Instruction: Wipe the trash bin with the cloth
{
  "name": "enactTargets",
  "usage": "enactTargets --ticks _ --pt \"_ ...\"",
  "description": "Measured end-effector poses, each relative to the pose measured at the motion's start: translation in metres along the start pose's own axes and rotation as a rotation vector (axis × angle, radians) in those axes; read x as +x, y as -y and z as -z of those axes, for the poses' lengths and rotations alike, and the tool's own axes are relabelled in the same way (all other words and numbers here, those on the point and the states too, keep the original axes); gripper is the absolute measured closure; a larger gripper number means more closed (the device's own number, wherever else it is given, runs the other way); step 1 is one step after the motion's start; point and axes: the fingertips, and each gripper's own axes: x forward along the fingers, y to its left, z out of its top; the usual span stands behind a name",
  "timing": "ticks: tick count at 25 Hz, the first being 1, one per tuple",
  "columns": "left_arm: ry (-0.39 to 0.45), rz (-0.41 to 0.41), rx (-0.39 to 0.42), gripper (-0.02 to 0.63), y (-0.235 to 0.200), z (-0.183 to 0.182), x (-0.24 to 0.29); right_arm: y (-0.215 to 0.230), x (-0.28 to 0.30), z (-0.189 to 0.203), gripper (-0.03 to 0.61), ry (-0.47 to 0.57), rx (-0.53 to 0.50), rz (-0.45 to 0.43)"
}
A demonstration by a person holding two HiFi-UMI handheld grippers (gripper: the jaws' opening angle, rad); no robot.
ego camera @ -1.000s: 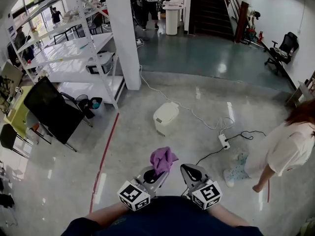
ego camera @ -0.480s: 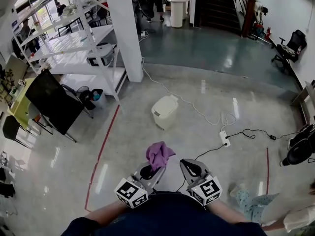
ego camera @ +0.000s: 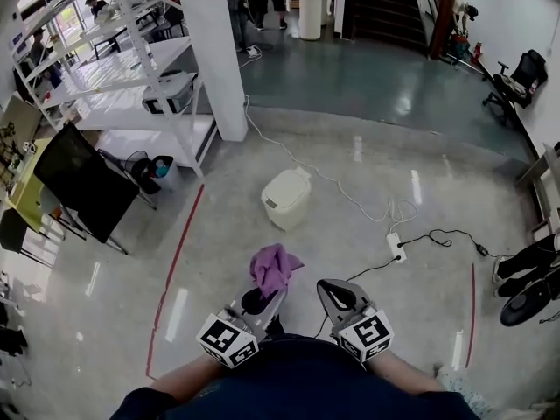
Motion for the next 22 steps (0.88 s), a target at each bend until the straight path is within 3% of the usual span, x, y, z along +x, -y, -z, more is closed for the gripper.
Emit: enactTargets --ticks 10,18,22 --pt "-0.009 0.074 -0.017 0.56 -0.142 -0.028 0.085 0.083 0.123 -0.018 0.568 -0.057 0.011 0.081" --pt "-0.032 0.142 -0.027 0.56 -0.258 -0.062 0.139 0.148 0.22 -0.048 0.568 -0.069 0.067 0.198" --pt "-0.041 0.132 -0.041 0.56 -0.302 -0.069 0.158 0.167 0.258 -0.062 0.568 -0.069 0.065 0.211"
